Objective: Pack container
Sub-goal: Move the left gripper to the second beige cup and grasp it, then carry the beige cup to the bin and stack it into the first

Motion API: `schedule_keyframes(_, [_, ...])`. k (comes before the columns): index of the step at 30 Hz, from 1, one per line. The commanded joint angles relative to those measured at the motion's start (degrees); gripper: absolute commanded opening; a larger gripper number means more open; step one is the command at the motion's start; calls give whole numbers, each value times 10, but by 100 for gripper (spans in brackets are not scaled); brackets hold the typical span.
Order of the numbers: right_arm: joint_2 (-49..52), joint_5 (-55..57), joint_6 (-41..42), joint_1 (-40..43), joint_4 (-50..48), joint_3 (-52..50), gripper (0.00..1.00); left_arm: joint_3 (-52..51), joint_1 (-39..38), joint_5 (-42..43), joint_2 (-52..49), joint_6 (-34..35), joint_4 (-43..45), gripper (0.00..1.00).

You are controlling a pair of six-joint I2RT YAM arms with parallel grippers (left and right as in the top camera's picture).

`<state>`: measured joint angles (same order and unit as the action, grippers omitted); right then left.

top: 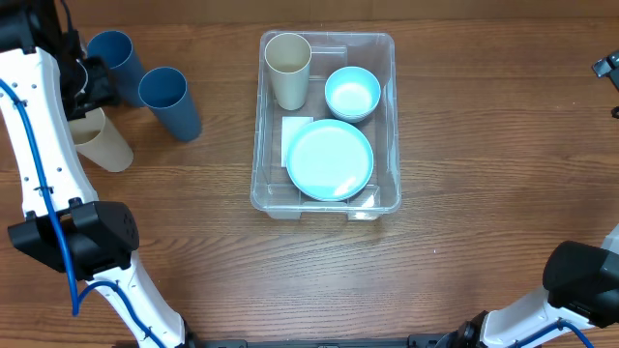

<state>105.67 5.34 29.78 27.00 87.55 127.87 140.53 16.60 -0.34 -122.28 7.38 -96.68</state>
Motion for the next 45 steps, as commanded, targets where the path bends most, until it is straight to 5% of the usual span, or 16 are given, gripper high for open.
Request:
schedule_keyframes(1, [-5,6,0,1,-2,8,100,-24,7,-52,7,1,4,58])
schedule_keyframes(7, [-5,6,0,1,-2,8,100,-28,10,-82,6,-28,56,63])
schedule_keyframes(13, [-5,6,0,1,-2,8,100,-56,10,-74,-9,-53,114,58])
schedule_keyframes(23, [-5,6,0,1,-2,8,100,-191,10,-40,-29,-57,205,57])
schedule_keyframes(25, [-5,6,0,1,-2,8,100,-223,10,-30,-29,-57,228,47])
schedule_keyframes(27, [-5,6,0,1,-2,8,100,-248,10,-26,-29,-53,245,4])
schedule_keyframes(35, [-5,6,0,1,-2,8,100,-200,7,-26,3,-24,196,4])
schedule_keyframes(41, [-5,6,0,1,-2,8,100,-75,-24,-28,128,-24,99,4])
schedule_keyframes(45, [-5,6,0,1,-2,8,100,-54,-77,-20,242,-24,132,4])
